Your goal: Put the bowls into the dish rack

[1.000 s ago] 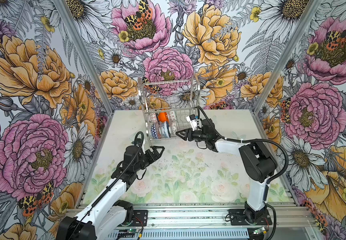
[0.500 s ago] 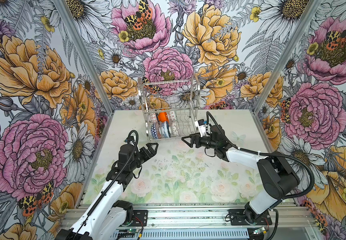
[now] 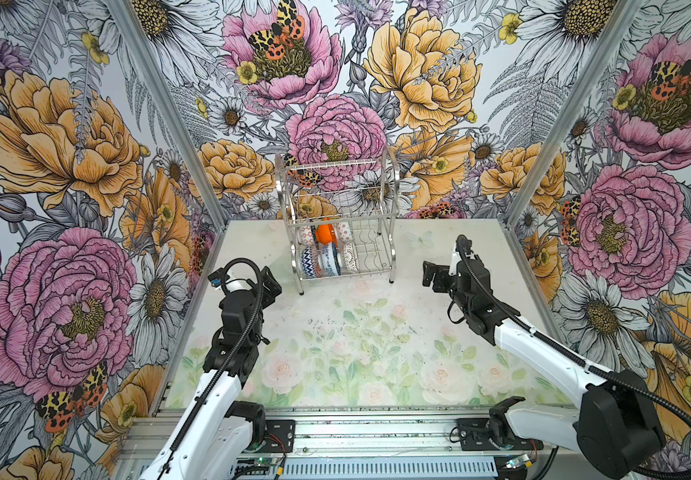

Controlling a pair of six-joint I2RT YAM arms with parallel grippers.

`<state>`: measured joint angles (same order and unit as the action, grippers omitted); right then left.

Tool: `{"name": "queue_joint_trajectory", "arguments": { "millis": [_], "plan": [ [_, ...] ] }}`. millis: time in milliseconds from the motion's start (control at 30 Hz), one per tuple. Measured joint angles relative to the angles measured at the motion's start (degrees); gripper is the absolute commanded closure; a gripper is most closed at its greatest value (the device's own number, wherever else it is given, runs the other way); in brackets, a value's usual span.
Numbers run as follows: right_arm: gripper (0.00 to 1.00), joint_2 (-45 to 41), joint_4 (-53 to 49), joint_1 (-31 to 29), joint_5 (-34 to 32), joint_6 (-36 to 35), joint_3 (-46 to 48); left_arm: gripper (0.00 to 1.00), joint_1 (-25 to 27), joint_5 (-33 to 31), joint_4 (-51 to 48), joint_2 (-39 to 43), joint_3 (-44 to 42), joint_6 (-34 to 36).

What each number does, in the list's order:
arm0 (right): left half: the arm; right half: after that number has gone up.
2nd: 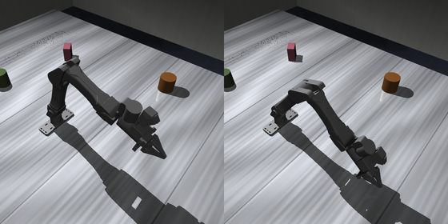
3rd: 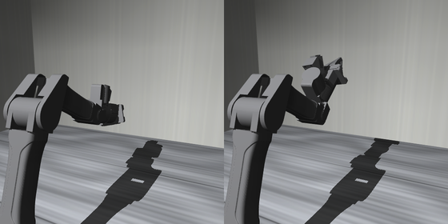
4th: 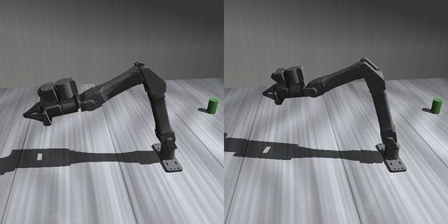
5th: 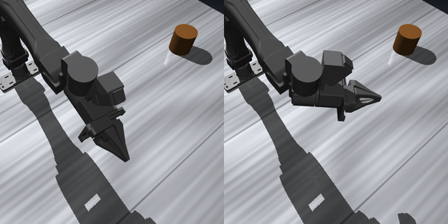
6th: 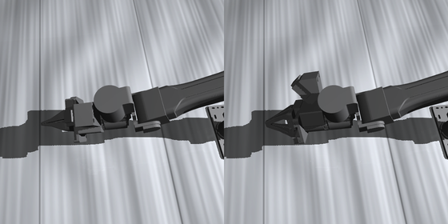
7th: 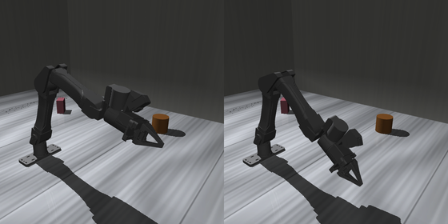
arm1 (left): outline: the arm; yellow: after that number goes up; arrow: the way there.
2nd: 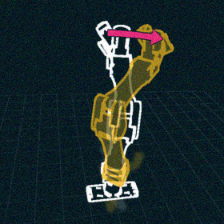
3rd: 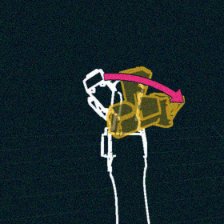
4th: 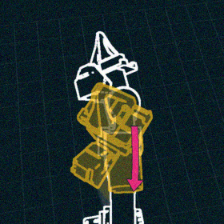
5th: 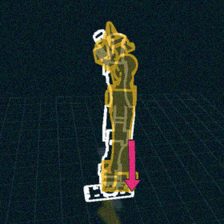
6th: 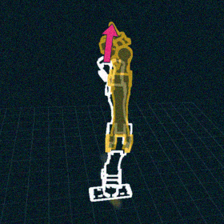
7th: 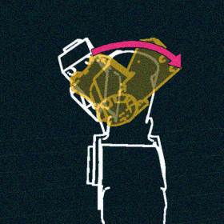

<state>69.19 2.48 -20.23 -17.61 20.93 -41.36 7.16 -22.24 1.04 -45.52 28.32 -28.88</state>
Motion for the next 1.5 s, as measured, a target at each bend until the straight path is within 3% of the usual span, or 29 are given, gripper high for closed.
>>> {"name": "queue_joint_trajectory", "arguments": {
  "millis": [167,500,700,1100,1500],
  "plan": [
    [0.01,-0.3,0.6,5.1,-12.4,-1.1,5.0,0.01,-4.6,-4.1,7.5,-8.3,-2.3,7.0],
    [0.01,4.2,12.3,8.5,-19.9,-6.6,10.0,0.01,-7.1,-1.8,24.0,-26.9,-3.8,17.2],
    [0.0,8.9,23.3,8.7,-20.8,-11.3,13.4,0.01,-7.1,1.0,32.6,-31.3,-5.9,20.6],
    [0.01,14.8,44.0,9.5,-21.7,-17.4,20.0,0.01,-7.4,1.4,34.8,-34.3,-3.9,21.9],
    [0.01,16.0,47.0,11.7,-19.1,-17.6,20.4,0.01,-5.9,5.7,47.3,-41.8,-5.8,26.8]
  ]
}}
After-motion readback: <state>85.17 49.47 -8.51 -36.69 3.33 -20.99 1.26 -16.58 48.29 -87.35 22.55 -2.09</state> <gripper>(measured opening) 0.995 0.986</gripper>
